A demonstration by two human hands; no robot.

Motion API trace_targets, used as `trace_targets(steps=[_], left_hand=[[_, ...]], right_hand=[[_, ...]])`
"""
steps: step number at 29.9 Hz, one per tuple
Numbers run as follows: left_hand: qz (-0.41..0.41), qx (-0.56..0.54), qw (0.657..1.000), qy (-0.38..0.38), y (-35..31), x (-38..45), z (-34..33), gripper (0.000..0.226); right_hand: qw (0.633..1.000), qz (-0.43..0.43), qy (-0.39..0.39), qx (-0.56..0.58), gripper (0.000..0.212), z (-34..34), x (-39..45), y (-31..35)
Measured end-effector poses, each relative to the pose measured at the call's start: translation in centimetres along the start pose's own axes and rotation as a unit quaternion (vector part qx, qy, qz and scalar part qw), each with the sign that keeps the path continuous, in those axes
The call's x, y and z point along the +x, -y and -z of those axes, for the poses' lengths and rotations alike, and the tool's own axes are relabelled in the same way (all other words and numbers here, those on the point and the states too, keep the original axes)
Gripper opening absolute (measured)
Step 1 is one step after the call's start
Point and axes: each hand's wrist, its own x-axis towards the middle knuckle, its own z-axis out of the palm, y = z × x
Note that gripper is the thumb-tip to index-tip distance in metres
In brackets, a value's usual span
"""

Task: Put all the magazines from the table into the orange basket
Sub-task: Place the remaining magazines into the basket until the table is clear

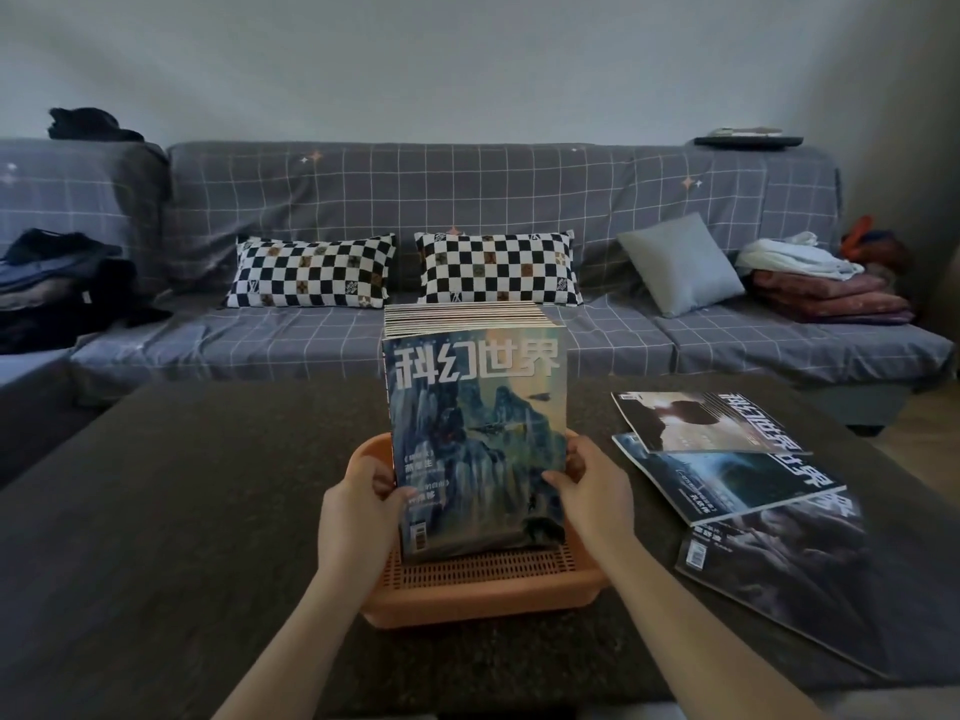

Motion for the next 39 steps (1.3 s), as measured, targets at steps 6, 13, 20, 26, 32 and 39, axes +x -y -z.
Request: trace_targets(steps=[6, 13, 20, 26, 32, 39], left_hand=[[0.006, 0.029, 1.0, -0.005, 0.1, -0.2, -0.1, 0.019], [-0.008, 0.054, 0.998, -0.024, -0.1, -0.6, -0.2, 0.005], [-0.029, 0.049, 0.998, -0.007, -0.1, -0.7, -0.3, 0.011], [-0.018, 0.059, 0.998, 0.003, -0.3, -0.7, -0.1, 0.019], [-0.006, 0.094, 0.993, -0.076, -1.3, -1.6, -0.1, 0.036], [-0.122, 0.031, 0.991, 0.037, -5.8, -4.0, -2.8, 0.016]], right_hand=[[1.0, -0.005, 0.008, -0.006, 0.047, -0.1, -0.3, -0.1], [0.999, -0.005, 0.015, -0.038, 0.049, -0.2, -0.2, -0.3], [0.999, 0.001, 0.033, -0.029, 0.029, -0.3, -0.1, -0.2], [0.998, -0.013, 0.043, -0.034, 0.032, -0.1, 0.2, -0.2], [0.999, -0.019, 0.029, 0.001, 0.049, 0.8, -0.3, 0.2], [0.999, -0.02, 0.008, 0.048, 0.042, 3.4, -1.6, -0.8]])
